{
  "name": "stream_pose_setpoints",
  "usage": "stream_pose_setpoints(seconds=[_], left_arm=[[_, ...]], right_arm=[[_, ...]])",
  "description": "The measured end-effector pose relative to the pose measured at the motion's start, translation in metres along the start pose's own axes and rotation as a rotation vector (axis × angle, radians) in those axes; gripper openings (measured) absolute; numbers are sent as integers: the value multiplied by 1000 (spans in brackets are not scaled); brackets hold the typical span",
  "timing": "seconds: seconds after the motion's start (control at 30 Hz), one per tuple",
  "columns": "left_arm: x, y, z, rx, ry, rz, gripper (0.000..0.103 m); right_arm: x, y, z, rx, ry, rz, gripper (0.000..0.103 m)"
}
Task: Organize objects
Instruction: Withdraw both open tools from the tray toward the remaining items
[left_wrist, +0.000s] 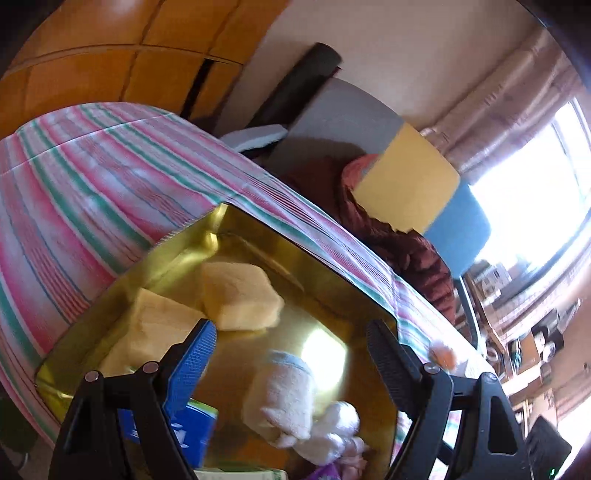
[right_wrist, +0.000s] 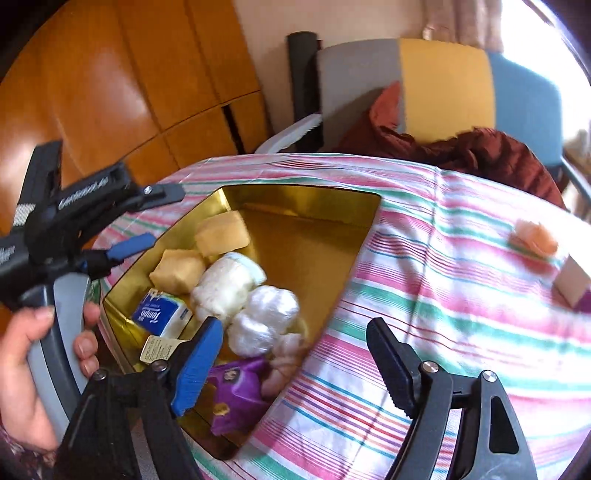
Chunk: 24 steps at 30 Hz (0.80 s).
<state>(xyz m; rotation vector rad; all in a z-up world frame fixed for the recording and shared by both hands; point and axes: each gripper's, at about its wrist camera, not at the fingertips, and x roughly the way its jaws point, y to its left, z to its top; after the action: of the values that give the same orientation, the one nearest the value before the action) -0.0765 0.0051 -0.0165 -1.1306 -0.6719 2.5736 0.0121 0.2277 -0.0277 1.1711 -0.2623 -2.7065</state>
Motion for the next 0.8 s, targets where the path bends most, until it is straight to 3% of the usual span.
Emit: stream_pose_setpoints(seconds=[0.5, 0.8], left_arm=[[8, -90, -61, 306, 147, -150, 85], [2, -141, -119, 517, 239, -267, 85]], right_arm=[[-19, -64, -31, 96, 43, -109, 85], [-42, -148, -53, 283, 73, -186, 85]])
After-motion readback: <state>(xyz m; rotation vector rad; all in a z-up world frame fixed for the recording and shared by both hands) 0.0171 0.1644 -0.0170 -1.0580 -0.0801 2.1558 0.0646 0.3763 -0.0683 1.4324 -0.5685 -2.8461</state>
